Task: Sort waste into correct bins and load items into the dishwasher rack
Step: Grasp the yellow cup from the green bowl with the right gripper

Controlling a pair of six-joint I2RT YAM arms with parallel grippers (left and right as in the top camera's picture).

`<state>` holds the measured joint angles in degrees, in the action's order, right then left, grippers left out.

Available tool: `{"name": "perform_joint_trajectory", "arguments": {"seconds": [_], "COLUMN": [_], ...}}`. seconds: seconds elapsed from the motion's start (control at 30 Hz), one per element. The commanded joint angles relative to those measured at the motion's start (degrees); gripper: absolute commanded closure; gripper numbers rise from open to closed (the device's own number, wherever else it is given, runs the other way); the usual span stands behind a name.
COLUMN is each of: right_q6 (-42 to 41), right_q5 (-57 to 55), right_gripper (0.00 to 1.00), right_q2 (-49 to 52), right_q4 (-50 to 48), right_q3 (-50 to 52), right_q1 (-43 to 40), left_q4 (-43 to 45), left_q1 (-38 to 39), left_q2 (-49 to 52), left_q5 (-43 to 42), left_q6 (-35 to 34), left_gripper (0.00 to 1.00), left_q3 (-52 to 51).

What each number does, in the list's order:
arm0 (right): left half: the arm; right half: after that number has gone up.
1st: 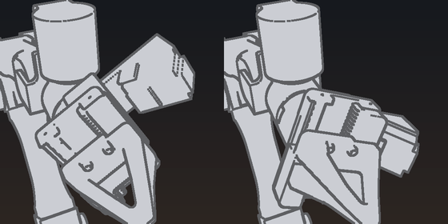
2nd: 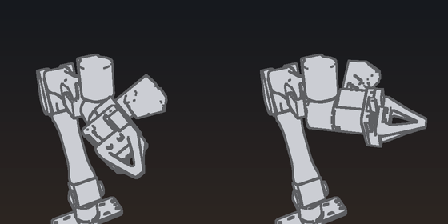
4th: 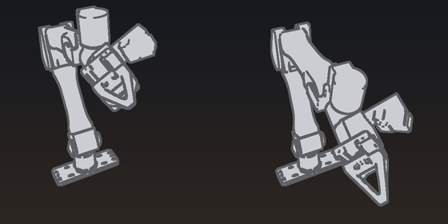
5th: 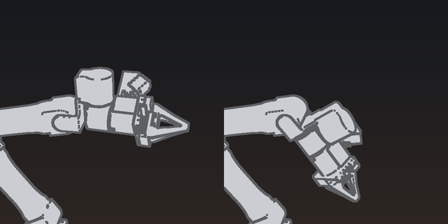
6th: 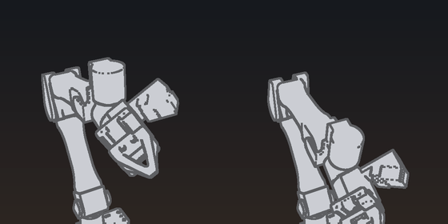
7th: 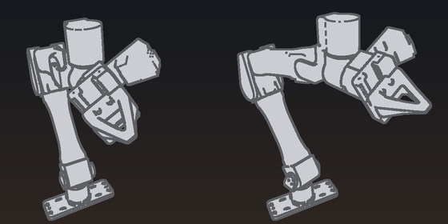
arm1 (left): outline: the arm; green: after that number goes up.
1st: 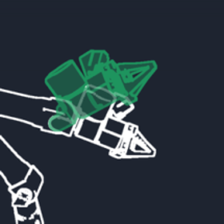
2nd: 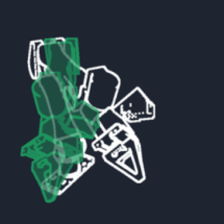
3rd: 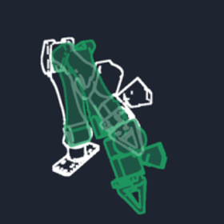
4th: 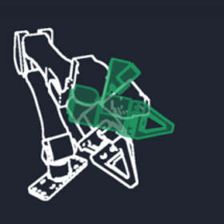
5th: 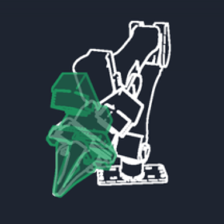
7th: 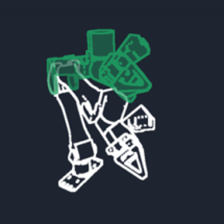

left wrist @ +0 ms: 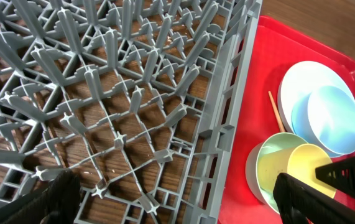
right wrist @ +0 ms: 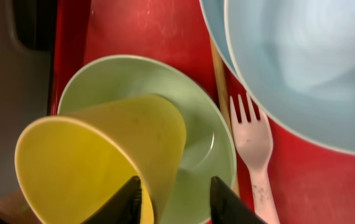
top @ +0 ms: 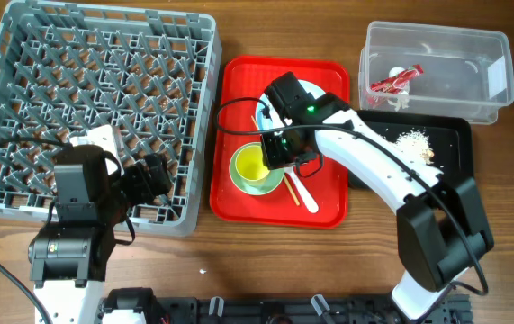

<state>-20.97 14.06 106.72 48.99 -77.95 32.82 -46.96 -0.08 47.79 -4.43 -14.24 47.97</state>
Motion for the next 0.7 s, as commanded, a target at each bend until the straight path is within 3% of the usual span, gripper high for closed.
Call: {"name": "perform_joint_trajectory", "arguments": {"seconds": [0.0, 0.27, 0.5, 0.67], "right_q6": [-1.7, -3.3, -4.7, -4.1], "right_q5": [-0.7, -0.5, -0.6, -0.4], "right_gripper": [0.76, 0.77, 0.96, 0.96], "right_q2": [1.4, 3.4, 3.1, -2.4], "right_q4": [-1.5, -1.8, -1.5, 2.0], "right_q3": [0.4, 1.7, 1.3, -3.4], "right_q1": [0.3, 1.1, 1.0, -1.4], "left_q4": [-0.1, -0.3, -0.3, -0.2], "left_q1": [0.0, 0.0, 0.0, 0.0], "left_q2": [0.0, 0.0, 0.0, 0.0], "left_q5": [-0.7, -0.7, -0.7, -0.7], "left_q6": [0.3, 0.3, 0.3, 0.3], "left_gripper": [0.00, 0.00, 0.00, 0.00], "left_q3": [0.9, 0.9, 0.9, 0.9]}}
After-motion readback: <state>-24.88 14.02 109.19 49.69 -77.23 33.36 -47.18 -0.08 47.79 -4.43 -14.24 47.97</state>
